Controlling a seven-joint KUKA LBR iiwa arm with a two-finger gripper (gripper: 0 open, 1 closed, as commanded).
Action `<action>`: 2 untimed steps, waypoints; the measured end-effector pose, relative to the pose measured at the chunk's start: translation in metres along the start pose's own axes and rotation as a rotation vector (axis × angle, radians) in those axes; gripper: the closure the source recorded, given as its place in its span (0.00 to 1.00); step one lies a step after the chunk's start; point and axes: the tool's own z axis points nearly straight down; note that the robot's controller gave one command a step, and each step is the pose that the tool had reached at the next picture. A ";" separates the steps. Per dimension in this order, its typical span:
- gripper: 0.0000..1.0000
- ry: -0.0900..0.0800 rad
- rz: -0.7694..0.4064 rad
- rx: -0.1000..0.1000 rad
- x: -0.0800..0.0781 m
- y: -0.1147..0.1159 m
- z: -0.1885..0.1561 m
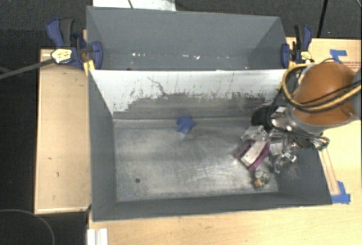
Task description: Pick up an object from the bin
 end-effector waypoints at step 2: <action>1.00 0.012 -0.236 -0.002 -0.030 0.033 0.001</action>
Offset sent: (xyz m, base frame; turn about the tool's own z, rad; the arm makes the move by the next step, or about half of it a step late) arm 0.0022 0.0446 -0.0022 -0.2453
